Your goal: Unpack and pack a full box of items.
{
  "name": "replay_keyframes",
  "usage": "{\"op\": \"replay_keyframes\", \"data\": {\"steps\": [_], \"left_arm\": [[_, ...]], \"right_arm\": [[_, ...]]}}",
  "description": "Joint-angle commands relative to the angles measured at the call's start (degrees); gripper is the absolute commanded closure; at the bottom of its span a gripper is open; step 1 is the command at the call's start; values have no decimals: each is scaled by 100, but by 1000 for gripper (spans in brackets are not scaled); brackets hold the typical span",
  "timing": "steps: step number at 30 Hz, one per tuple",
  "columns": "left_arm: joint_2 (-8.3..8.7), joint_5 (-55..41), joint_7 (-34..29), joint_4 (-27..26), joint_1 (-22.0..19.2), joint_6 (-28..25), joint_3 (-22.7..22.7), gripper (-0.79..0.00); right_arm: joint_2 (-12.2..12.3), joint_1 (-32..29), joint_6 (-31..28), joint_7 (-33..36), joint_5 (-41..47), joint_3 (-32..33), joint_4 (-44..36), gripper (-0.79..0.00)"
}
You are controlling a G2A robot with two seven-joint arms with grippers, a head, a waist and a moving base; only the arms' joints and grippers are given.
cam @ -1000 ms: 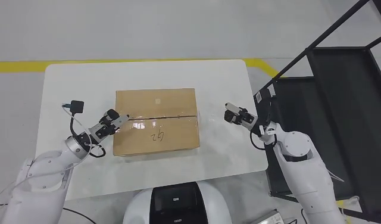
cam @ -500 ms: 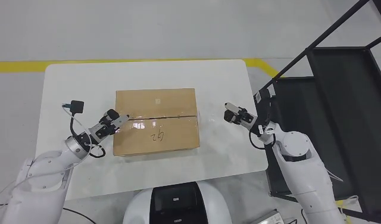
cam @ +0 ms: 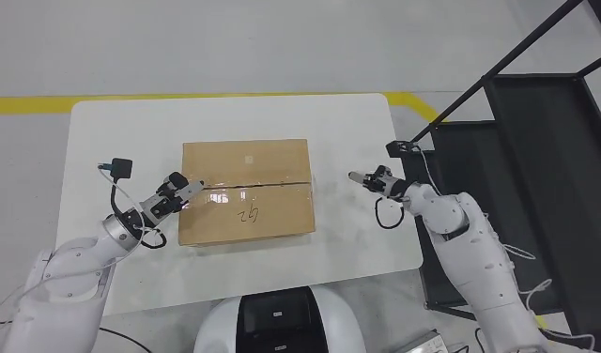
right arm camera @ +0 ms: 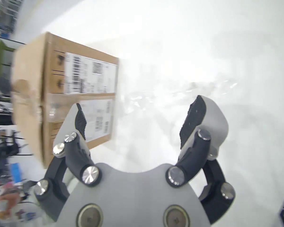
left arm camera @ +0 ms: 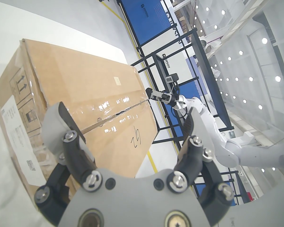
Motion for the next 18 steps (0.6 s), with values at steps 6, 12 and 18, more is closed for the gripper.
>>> {"op": "replay_keyframes", "data": {"steps": [6,12,18], "left_arm": [[0,0,0,0,0,0,0,-785],[0,0,0,0,0,0,0,-785],[0,0,0,0,0,0,0,-785]], "right_arm": [[24,420,-436,-689,-2022,-486,644,-785],[-34,787,-353,-928,-2316,-766,1205,-785],[-203,1031,415,-1107,-1981,-1122,1585,-785]]}}
